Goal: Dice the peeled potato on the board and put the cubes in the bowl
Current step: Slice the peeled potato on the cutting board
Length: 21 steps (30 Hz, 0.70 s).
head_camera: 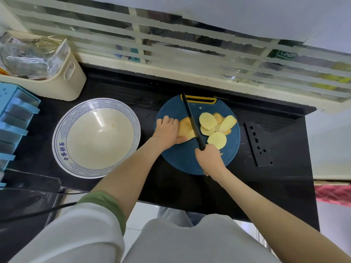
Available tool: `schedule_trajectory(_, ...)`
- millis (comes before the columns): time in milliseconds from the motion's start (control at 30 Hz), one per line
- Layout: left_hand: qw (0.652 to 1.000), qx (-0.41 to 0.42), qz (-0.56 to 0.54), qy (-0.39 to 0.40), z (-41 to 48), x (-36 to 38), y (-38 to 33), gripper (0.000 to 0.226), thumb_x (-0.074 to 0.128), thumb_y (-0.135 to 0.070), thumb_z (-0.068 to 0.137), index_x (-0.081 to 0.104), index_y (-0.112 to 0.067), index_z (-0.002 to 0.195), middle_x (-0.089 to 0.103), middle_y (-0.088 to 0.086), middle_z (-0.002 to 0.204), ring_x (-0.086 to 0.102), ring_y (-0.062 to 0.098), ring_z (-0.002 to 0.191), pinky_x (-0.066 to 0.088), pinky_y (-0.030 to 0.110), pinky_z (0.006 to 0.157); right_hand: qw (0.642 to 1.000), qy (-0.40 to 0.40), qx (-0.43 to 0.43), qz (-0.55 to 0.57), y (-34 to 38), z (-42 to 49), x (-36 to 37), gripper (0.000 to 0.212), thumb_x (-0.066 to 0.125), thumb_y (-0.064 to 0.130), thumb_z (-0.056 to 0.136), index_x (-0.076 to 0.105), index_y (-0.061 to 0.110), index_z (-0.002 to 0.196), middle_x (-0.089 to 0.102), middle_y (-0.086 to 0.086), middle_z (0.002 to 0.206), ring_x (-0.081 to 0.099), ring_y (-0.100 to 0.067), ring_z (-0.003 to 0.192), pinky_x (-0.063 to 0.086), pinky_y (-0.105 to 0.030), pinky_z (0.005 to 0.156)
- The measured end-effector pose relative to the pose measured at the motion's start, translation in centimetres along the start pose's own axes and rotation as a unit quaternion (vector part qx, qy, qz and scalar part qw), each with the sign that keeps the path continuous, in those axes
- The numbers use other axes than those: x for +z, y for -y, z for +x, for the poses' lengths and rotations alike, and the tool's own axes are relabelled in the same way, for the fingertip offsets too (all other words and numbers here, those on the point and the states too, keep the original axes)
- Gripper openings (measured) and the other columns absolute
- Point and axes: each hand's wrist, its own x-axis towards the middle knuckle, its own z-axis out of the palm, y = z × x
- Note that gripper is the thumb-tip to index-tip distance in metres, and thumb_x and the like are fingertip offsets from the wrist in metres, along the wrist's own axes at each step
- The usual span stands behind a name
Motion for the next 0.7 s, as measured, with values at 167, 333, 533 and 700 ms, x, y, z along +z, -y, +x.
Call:
schedule_trajectory(167,1.000,0.004,-0.008,-0.007,0.2,0.3,0.1,0.069,0.045,-0.069,0.085,0.048,-0.008,0.115,0.054,0.005,0.117,0.042,0.024,0.109,0.029,0.035,0.087,1.000,0.001,0.008,-0.008,-0.8,1.3,0.7,0.027,0.047,0.010,0.092,0.035,0.012,0.069,0.032,0.000,0.064,0.030,-0.014,0.054,0.028,-0.026,0.048)
schedule_trajectory(333,1.000,-0.002,-0.020,-0.006,0.3,0.8,0.0,0.069,0.046,-0.071,0.082,0.048,-0.009,0.114,0.054,0.004,0.115,0.042,0.024,0.108,0.028,0.035,0.086,0.999,0.008,0.017,-0.034,-1.2,2.8,1.3,0.034,0.046,0.006,0.091,0.027,0.017,0.065,0.026,0.003,0.062,0.023,-0.011,0.051,0.021,-0.021,0.045)
schedule_trajectory(533,1.000,0.000,-0.016,-0.009,0.1,1.3,-0.1,0.074,0.040,-0.074,0.077,0.054,-0.008,0.107,0.057,0.005,0.104,0.048,0.025,0.099,0.034,0.036,0.081,0.998,0.026,0.043,-0.047,-1.6,3.8,1.7,0.032,0.045,0.007,0.092,0.029,0.016,0.065,0.029,0.001,0.063,0.026,-0.012,0.050,0.023,-0.023,0.042)
schedule_trajectory(700,1.000,-0.008,-0.004,-0.016,0.0,1.3,0.0,0.080,0.026,-0.077,0.070,0.059,-0.010,0.097,0.061,0.003,0.093,0.052,0.024,0.090,0.037,0.036,0.076,0.995,0.050,0.036,-0.083,-1.4,3.9,1.7,0.031,0.040,0.003,0.093,0.027,0.016,0.068,0.025,0.002,0.066,0.020,-0.012,0.053,0.021,-0.018,0.038)
